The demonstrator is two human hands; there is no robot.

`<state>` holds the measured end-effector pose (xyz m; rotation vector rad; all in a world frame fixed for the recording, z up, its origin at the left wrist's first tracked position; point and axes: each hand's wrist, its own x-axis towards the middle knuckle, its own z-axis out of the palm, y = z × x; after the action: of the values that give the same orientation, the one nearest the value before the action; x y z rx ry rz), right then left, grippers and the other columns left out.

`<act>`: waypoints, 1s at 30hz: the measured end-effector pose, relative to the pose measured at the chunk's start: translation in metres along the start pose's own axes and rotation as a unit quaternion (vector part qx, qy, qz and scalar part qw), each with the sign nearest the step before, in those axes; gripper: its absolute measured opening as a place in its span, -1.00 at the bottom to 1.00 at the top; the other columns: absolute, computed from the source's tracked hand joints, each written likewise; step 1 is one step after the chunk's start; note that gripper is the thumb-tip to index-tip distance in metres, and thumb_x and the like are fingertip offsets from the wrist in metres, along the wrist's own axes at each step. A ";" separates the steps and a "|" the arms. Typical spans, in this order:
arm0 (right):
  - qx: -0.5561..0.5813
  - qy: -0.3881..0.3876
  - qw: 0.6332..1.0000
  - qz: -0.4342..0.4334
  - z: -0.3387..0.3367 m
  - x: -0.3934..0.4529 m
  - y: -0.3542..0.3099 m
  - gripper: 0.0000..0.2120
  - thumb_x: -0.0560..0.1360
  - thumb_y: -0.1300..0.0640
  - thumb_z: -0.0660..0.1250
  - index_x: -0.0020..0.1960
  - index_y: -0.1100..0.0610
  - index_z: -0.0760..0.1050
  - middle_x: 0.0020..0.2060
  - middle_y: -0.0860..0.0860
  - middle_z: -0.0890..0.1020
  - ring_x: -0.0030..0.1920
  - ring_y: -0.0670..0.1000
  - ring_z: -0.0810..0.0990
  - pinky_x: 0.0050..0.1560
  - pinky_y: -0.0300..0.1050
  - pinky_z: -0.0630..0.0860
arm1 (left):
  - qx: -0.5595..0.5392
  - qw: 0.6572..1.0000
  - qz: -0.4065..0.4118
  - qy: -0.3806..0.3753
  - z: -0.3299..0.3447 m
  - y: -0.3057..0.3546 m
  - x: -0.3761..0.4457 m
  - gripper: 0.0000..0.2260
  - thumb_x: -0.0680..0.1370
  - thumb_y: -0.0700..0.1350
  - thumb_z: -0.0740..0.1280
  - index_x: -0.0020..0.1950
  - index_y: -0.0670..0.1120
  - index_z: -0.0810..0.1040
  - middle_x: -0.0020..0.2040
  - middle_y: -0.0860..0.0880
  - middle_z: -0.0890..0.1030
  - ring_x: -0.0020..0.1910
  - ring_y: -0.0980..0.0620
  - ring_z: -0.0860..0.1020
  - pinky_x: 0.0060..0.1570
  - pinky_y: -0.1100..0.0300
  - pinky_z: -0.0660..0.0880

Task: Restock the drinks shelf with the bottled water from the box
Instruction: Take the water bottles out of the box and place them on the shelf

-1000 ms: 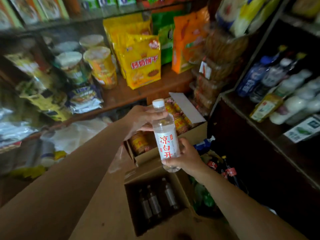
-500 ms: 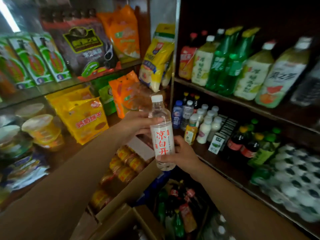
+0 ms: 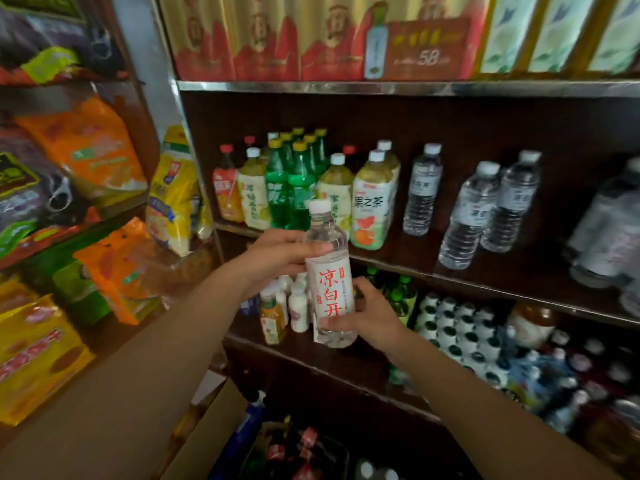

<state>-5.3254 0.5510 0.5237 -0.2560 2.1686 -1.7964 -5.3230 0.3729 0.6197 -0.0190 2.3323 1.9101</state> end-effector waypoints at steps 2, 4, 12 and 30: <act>0.006 0.022 1.000 0.000 -0.025 -0.003 -0.001 -0.36 0.22 0.15 0.64 0.18 -0.02 0.38 0.03 -0.01 0.65 0.01 -0.04 0.64 -0.12 -0.16 0.61 | 0.005 1.000 0.002 -0.027 0.022 0.013 0.016 -0.65 0.37 -0.04 0.50 0.09 -0.15 0.64 0.01 -0.03 0.70 0.04 0.05 0.65 0.13 0.14 0.54; 0.001 0.043 0.999 0.002 -0.051 -0.005 -0.001 -0.35 0.21 0.13 0.64 0.19 -0.02 0.39 0.01 -0.03 0.66 0.00 -0.05 0.64 -0.14 -0.18 0.59 | 0.015 0.999 0.011 -0.046 0.044 0.024 0.030 -0.64 0.37 -0.03 0.50 0.11 -0.14 0.63 0.03 -0.02 0.70 0.05 0.06 0.65 0.11 0.17 0.54; -0.004 0.128 0.992 -0.002 -0.149 -0.009 0.007 -0.36 0.19 0.22 0.64 0.17 0.06 0.42 0.02 0.02 0.66 0.04 0.02 0.64 0.09 0.05 0.60 | 0.045 0.992 0.043 -0.112 0.130 0.058 0.087 -0.70 0.40 -0.06 0.49 0.10 -0.11 0.64 0.02 0.01 0.70 0.07 0.07 0.64 0.15 0.15 0.53; -0.033 0.376 0.925 0.038 -0.312 -0.047 0.061 -0.45 0.21 0.24 0.60 0.12 0.03 0.46 -0.07 -0.09 0.65 -0.05 -0.10 0.62 -0.08 -0.21 0.54 | 0.138 0.937 0.103 -0.304 0.338 0.099 0.163 -0.76 0.40 -0.17 0.50 0.05 -0.02 0.63 0.00 0.04 0.68 0.01 0.18 0.62 0.08 0.24 0.54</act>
<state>-5.3867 0.8661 0.5211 0.6013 2.6682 -1.9874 -5.4635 0.7344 0.6344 0.7555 2.1806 1.3598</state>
